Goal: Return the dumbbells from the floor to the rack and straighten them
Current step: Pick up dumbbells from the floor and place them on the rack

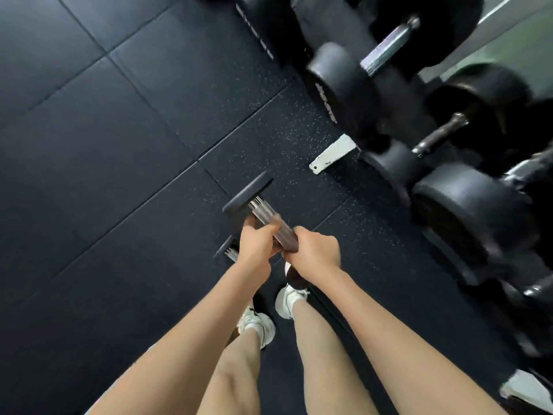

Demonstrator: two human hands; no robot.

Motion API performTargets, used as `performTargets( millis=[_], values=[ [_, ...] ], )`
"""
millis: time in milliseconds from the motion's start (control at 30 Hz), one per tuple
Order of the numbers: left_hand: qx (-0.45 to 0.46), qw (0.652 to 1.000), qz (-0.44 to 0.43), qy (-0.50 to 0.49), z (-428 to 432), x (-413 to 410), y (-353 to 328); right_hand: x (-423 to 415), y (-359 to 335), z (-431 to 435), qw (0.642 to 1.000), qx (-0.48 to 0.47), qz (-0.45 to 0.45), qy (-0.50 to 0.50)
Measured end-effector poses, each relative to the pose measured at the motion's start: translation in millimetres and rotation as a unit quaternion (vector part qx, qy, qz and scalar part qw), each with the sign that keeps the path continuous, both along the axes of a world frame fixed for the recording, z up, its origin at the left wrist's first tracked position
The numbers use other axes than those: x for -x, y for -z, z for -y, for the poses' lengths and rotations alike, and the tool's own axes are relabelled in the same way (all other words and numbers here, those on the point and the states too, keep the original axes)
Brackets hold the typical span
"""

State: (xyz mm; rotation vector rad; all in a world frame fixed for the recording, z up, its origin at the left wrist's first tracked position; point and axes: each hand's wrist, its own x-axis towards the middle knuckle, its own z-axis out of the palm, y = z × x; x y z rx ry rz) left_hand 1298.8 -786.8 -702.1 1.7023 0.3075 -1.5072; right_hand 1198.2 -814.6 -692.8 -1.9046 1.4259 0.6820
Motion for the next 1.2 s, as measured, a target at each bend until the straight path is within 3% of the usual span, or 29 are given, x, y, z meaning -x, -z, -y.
performTargets(
  millis=[200, 400, 767, 1200],
  values=[
    [0.113, 0.979, 0.074, 0.152, 20.7, -13.1, -185.7, 0.6, -177.3, 0.5, 0.987, 0.055, 0.071, 0.132],
    [0.219, 0.942, 0.126, 0.223, 61.1, -14.1, -292.7, 2.4, -273.1, 29.0, 0.961, 0.113, 0.129, 0.216],
    [0.264, 0.881, 0.182, 0.349, 253.0, 16.6, -366.8, 20.5, -331.5, 187.4, 0.89, 0.172, 0.201, 0.371],
    [0.275, 0.794, 0.251, 0.48, 480.1, 74.8, -368.0, 49.9, -330.0, 386.9, 0.827, 0.214, 0.177, 0.489]
  ],
)
